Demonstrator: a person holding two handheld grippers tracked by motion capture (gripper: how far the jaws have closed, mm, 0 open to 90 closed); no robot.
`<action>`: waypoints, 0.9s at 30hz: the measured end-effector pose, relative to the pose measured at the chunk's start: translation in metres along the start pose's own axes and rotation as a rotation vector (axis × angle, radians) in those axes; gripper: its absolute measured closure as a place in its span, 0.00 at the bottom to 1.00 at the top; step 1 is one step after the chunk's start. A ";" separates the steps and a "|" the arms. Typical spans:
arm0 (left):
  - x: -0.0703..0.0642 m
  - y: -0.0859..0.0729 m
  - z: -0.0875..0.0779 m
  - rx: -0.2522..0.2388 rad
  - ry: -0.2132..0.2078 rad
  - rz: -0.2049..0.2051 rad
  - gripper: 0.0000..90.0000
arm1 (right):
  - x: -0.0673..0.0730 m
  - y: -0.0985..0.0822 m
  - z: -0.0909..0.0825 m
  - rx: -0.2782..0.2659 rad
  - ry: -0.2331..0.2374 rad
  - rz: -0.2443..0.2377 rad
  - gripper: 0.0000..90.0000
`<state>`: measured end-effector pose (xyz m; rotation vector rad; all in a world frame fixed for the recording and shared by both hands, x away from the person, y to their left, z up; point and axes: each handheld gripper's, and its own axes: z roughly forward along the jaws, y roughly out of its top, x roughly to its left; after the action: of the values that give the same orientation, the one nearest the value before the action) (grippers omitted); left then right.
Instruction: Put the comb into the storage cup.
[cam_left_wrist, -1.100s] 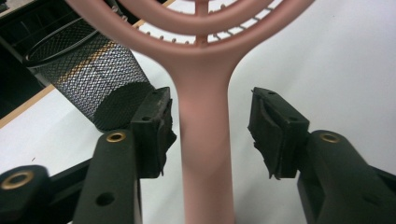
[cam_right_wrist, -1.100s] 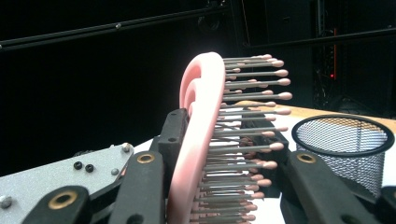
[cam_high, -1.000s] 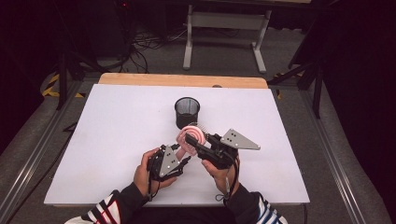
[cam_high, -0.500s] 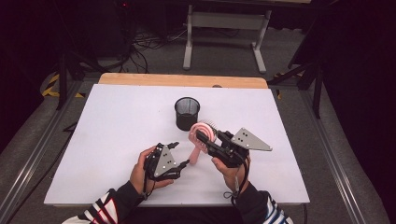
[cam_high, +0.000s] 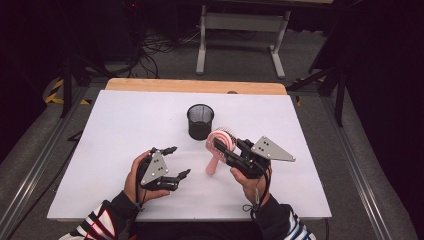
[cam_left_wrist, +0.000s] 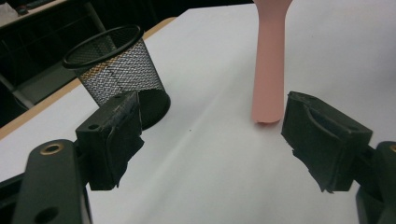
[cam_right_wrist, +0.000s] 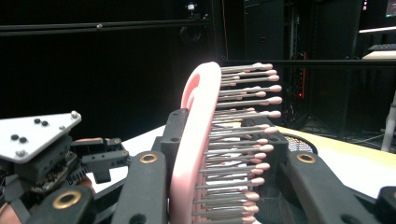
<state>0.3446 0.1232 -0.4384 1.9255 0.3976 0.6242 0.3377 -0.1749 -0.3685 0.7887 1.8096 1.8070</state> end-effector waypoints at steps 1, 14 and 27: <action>0.002 0.000 -0.001 -0.002 -0.001 -0.010 0.23 | 0.000 0.000 0.000 0.001 0.000 0.000 0.71; 0.018 -0.007 -0.018 -0.002 0.010 -0.018 0.19 | -0.006 0.004 -0.006 -0.009 -0.016 -0.003 0.71; 0.030 -0.018 -0.038 -0.008 0.027 -0.044 0.13 | -0.013 0.007 -0.012 -0.010 -0.037 -0.006 0.71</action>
<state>0.3463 0.1746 -0.4345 1.8977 0.4531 0.6229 0.3398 -0.1925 -0.3626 0.8068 1.7763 1.7845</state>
